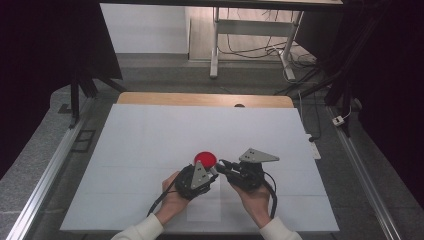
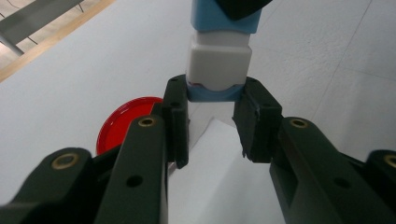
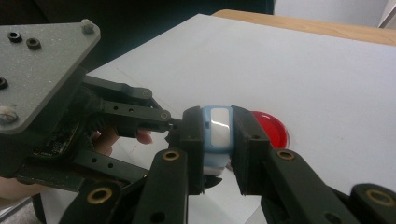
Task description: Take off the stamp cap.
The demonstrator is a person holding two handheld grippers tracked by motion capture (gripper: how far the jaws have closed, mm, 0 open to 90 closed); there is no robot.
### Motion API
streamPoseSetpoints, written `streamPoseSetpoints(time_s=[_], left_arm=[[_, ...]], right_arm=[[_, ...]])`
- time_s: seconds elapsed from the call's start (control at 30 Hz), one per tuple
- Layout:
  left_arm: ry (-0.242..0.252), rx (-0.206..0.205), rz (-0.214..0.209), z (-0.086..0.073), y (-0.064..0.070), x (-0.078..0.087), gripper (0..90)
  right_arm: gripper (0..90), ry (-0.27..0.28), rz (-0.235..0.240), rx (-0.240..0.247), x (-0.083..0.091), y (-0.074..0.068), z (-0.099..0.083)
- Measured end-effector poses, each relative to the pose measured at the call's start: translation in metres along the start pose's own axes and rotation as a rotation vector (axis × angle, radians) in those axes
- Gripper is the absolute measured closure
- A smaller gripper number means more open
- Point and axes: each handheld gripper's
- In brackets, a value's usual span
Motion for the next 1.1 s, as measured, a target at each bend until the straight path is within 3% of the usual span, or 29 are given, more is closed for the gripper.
streamPoseSetpoints(time_s=[0.2,0.43,0.5,0.53,0.57,0.63,1.1], left_arm=[[-0.023,-0.084,0.064,0.0,0.004,0.0,66.4],[-0.029,-0.136,0.106,0.001,0.006,0.001,66.5],[-0.066,-0.177,0.129,-0.001,0.008,-0.002,66.5],[-0.069,-0.16,0.113,-0.003,0.007,-0.003,66.6],[-0.055,-0.118,0.085,-0.004,0.004,-0.003,66.5],[-0.026,-0.074,0.057,-0.002,0.0,0.001,66.5],[-0.016,-0.039,0.048,-0.005,-0.008,0.009,66.4]], right_arm=[[75.1,-0.01,0.003,0.005,-0.001,0.0,0.0],[75.2,-0.011,0.013,-0.003,-0.001,0.002,0.0],[75.2,-0.003,0.009,-0.004,-0.001,0.002,0.0],[75.2,0.01,-0.012,0.002,0.002,0.001,0.001],[75.2,0.024,-0.024,0.007,0.005,0.003,0.003],[75.2,0.026,-0.019,-0.004,0.009,0.006,0.004],[75.1,0.036,-0.015,-0.007,0.012,0.01,0.002]])
Point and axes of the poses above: each handheld gripper's, and its own axes: x roughly backward along the jaws, z roughly out of its top, y roughly to its right, and after that the axes turned 5 degrees about -y, right-handed
